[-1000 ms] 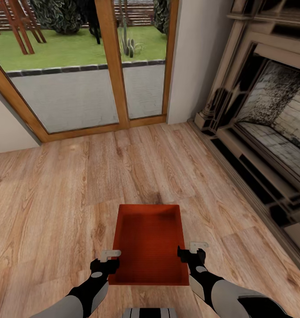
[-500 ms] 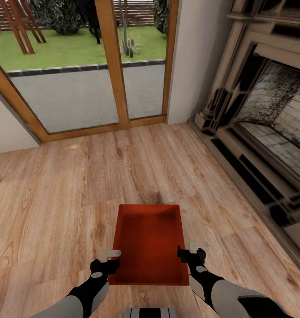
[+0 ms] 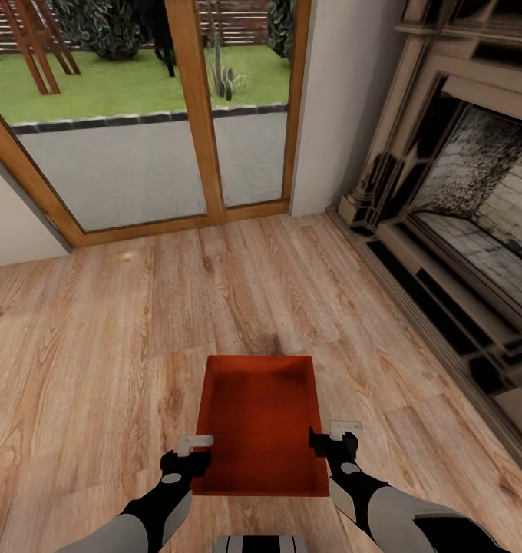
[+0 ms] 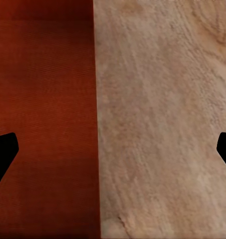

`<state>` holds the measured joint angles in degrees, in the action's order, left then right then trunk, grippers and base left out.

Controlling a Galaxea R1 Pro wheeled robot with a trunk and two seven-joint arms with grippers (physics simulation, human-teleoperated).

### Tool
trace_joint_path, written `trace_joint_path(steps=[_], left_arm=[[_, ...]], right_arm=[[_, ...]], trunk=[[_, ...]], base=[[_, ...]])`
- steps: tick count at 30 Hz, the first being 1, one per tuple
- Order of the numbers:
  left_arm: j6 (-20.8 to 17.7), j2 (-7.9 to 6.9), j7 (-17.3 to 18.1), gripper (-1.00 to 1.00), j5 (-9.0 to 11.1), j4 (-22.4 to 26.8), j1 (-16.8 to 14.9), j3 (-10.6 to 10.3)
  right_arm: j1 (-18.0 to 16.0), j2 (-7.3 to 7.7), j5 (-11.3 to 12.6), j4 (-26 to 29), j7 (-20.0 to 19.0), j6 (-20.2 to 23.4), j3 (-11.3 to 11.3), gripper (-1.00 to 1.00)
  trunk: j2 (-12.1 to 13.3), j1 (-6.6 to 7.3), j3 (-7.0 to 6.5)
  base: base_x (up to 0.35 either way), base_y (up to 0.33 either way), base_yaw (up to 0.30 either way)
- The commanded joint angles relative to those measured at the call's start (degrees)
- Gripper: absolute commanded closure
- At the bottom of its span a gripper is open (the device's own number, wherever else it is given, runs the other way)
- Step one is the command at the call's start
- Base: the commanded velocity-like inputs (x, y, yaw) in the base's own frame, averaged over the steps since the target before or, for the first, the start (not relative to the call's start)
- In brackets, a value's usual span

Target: Move the two storage containers from the living room to the garage. In the garage, place one container on the floor and stack the other container on top of it (either order is fine).

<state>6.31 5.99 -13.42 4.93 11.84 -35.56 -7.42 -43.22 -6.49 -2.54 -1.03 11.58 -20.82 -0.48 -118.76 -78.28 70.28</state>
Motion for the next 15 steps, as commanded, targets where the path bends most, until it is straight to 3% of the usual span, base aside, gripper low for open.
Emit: trace_joint_path(steps=[1, 7, 15], left_arm=[[0.2, -0.01, -0.3, -1.0, 0.5, 0.0, 0.0, -0.5], [0.2, -0.02, -0.3, -1.0, 0.5, 0.0, 0.0, -0.5], [0.2, -0.02, -0.3, -1.0, 0.5, 0.0, 0.0, -0.5]], right_arm=[[-0.1, -0.02, -0.3, -0.1, 0.3, -0.2, -0.1, -1.0], [-0.1, -0.01, -0.3, -0.1, 0.3, -0.2, -0.1, -1.0], [-0.1, -0.04, -0.3, -0.1, 0.3, -0.2, -0.1, -1.0]], trunk=[[0.0, 0.01, 0.03], [0.0, 0.01, 0.03], [-3.2, -1.75, 1.47]], base=[[0.0, 0.0, 0.0], [0.0, 0.0, 0.0], [0.0, 0.0, 0.0]])
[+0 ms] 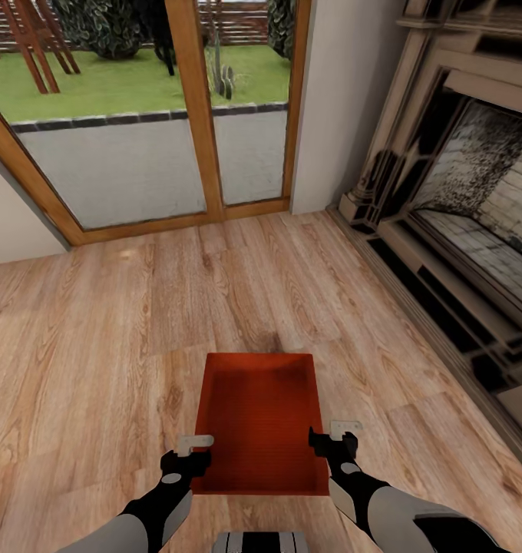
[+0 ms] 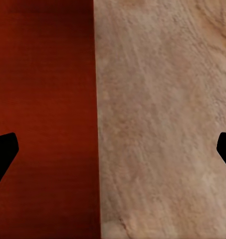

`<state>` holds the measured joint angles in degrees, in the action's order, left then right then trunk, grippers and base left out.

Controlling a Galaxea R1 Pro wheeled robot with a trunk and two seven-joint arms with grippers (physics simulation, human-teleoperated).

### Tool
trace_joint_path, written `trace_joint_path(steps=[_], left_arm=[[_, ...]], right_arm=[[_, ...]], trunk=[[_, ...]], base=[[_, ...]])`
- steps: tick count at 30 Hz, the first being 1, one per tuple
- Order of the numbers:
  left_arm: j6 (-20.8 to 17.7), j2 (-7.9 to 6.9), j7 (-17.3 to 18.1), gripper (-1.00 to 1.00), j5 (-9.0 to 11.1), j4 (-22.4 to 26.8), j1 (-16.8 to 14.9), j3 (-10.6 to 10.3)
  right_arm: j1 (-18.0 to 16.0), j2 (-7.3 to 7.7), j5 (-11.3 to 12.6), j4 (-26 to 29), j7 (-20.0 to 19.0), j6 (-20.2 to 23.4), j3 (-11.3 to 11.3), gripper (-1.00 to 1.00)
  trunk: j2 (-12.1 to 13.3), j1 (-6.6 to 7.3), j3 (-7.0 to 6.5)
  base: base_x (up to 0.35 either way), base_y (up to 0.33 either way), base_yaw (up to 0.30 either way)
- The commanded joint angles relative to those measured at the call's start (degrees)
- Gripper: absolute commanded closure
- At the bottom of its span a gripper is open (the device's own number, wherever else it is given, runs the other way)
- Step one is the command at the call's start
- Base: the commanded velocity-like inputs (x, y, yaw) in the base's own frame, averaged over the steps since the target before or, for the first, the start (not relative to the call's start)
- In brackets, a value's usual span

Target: Move the two storage containers from the living room to the garage. In the garage, place one container on the floor and stack the other container on top of it (either order is fine).

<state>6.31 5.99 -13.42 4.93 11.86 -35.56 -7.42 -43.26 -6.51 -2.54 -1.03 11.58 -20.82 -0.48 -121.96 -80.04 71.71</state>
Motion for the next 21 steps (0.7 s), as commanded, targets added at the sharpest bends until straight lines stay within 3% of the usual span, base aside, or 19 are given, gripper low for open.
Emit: trace_joint_path(steps=[1, 11, 21], left_arm=[[0.2, -0.01, -0.3, -1.0, 0.5, 0.0, 0.0, -0.5], [0.3, -0.01, -0.3, -1.0, 0.5, 0.0, 0.0, -0.5], [0.3, -0.03, -0.3, -1.0, 0.5, 0.0, 0.0, -0.5]], right_arm=[[-0.1, -0.01, -0.3, -0.1, 0.3, -0.2, 0.0, -1.0], [0.0, 0.01, -0.3, -0.1, 0.3, -0.2, 0.0, -1.0], [-0.1, 0.01, -0.3, -0.1, 0.3, -0.1, 0.0, -1.0]], trunk=[[-0.4, -0.22, 0.22], [-4.4, -2.41, 2.01], [-4.4, -2.41, 2.01]], base=[[0.0, 0.0, 0.0], [0.0, 0.0, 0.0], [0.0, 0.0, 0.0]])
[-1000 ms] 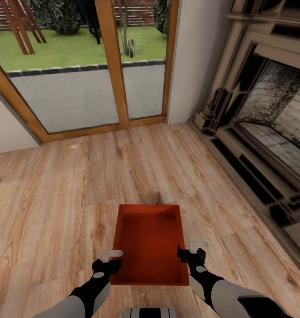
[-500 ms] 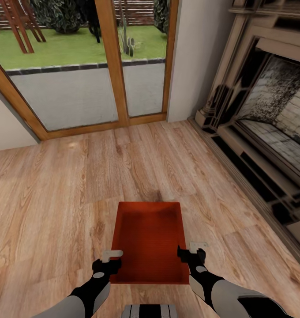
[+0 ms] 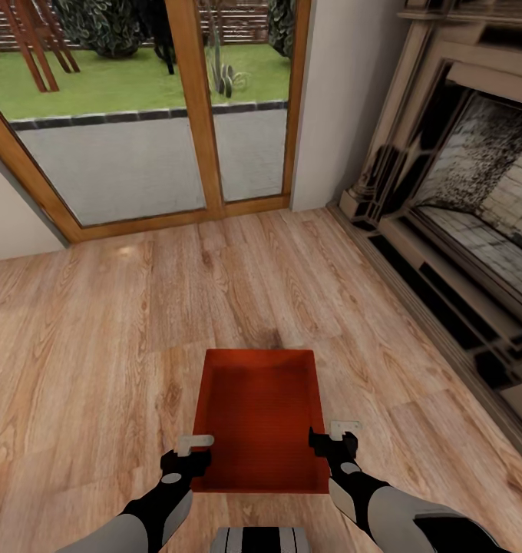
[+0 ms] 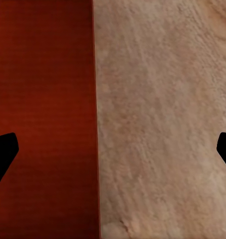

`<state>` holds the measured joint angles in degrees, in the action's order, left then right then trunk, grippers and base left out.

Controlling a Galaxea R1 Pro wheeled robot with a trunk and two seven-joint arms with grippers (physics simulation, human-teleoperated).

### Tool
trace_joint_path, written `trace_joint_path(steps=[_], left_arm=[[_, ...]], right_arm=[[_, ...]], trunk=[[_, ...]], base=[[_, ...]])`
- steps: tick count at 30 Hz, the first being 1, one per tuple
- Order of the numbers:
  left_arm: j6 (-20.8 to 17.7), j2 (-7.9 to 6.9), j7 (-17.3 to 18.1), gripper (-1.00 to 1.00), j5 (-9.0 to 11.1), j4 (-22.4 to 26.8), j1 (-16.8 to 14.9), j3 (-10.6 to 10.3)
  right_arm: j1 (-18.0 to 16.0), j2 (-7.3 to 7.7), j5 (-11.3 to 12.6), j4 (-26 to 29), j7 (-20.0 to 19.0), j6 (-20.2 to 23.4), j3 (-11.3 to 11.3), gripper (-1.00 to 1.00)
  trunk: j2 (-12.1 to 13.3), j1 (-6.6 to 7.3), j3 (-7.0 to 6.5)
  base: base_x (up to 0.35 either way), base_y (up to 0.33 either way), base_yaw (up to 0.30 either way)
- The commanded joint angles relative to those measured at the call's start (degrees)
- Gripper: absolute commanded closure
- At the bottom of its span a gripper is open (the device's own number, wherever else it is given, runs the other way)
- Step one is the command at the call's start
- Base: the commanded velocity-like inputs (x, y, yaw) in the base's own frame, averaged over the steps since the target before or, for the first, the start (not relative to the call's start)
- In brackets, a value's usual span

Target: Move the two storage containers from the living room to the garage. In the garage, place one container on the floor and stack the other container on top of it (either order is fine).

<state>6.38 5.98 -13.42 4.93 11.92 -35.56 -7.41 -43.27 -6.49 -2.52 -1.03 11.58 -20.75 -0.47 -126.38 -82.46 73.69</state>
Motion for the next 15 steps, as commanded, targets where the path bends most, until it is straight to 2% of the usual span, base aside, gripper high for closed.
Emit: trace_joint_path(steps=[1, 15], left_arm=[[0.2, -0.01, -0.3, -1.0, 0.5, -0.1, 0.0, -0.5], [0.2, -0.01, -0.3, -1.0, 0.5, -0.1, 0.0, -0.5]], right_arm=[[-0.1, -0.02, -0.3, -0.1, 0.3, -0.2, -0.1, -1.0], [0.0, -0.02, -0.3, -0.1, 0.3, -0.2, -0.1, -1.0]], trunk=[[0.0, 0.01, 0.03], [0.0, 0.01, 0.03]], base=[[0.0, 0.0, 0.0], [0.0, 0.0, 0.0]])
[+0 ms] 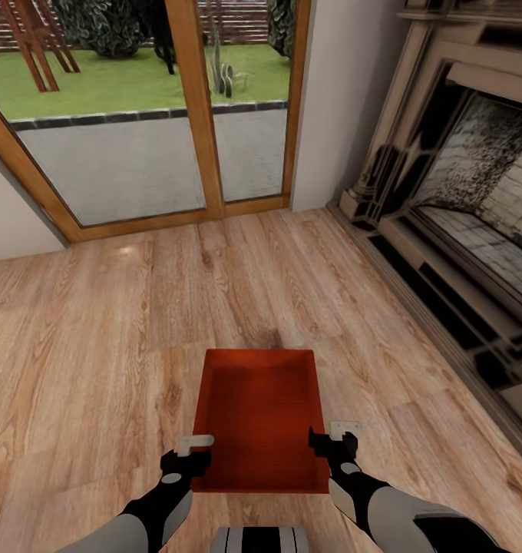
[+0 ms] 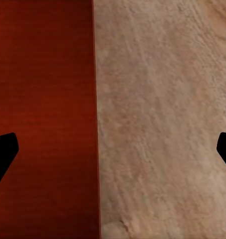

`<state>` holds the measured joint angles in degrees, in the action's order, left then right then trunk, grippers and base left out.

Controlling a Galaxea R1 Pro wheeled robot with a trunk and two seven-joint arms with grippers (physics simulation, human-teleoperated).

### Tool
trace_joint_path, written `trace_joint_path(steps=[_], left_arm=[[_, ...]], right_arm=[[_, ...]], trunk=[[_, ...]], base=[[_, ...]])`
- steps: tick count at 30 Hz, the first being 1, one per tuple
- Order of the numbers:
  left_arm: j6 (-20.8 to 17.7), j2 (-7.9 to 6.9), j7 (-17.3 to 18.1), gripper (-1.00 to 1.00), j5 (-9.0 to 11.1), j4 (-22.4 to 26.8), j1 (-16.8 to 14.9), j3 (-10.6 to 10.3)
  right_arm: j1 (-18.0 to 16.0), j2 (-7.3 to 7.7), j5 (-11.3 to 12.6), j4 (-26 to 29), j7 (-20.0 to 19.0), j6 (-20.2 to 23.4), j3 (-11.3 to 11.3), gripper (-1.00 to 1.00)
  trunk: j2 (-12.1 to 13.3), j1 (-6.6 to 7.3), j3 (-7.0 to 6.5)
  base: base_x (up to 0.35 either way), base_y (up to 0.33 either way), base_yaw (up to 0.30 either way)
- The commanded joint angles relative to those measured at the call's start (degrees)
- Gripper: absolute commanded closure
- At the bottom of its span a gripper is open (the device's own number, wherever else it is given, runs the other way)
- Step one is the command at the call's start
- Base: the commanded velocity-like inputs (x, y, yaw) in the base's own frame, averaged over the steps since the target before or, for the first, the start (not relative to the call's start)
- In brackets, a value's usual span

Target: Move the two storage containers from the living room to the garage. In the garage, place one container on the floor and stack the other container on top of it (either order is fine).

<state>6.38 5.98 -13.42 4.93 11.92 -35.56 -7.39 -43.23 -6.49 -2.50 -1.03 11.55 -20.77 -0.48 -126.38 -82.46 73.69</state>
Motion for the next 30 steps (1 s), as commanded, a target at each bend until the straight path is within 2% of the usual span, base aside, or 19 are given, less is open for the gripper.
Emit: trace_joint_path(steps=[1, 3, 5, 8, 22, 30], left_arm=[[0.2, -0.01, -0.3, -1.0, 0.5, -0.1, 0.0, -0.5], [0.2, -0.01, -0.3, -1.0, 0.5, -0.1, 0.0, -0.5], [0.2, -0.01, -0.3, -1.0, 0.5, -0.1, 0.0, -0.5], [0.2, -0.02, -0.3, -1.0, 0.5, -0.1, 0.0, -0.5], [0.2, -0.02, -0.3, -1.0, 0.5, -0.1, 0.0, -0.5], [0.2, -0.09, -0.3, -1.0, 0.5, -0.1, 0.0, -0.5]], right_arm=[[0.0, -0.02, -0.3, -0.1, 0.2, -0.2, 0.0, -1.0], [-0.1, -0.02, -0.3, -0.1, 0.1, -0.1, 0.0, -1.0], [-0.1, 0.07, -0.2, -0.1, -2.7, 0.1, 0.1, -1.0], [-0.1, 0.39, -0.2, -0.1, -3.9, 0.2, 0.1, -1.0], [-0.1, 0.51, -0.2, -0.1, -4.3, 0.2, 0.1, -1.0], [-0.1, 0.51, -0.1, -0.1, -4.3, 0.2, 0.1, -1.0]], trunk=[[0.0, 0.01, 0.03], [0.0, 0.01, 0.03], [0.0, 0.01, 0.03], [0.0, 0.01, 0.03], [0.0, 0.01, 0.03], [-3.2, -1.75, 1.47]], base=[[0.0, 0.0, 0.0], [0.0, 0.0, 0.0], [0.0, 0.0, 0.0], [0.0, 0.0, 0.0], [0.0, 0.0, 0.0], [0.0, 0.0, 0.0]])
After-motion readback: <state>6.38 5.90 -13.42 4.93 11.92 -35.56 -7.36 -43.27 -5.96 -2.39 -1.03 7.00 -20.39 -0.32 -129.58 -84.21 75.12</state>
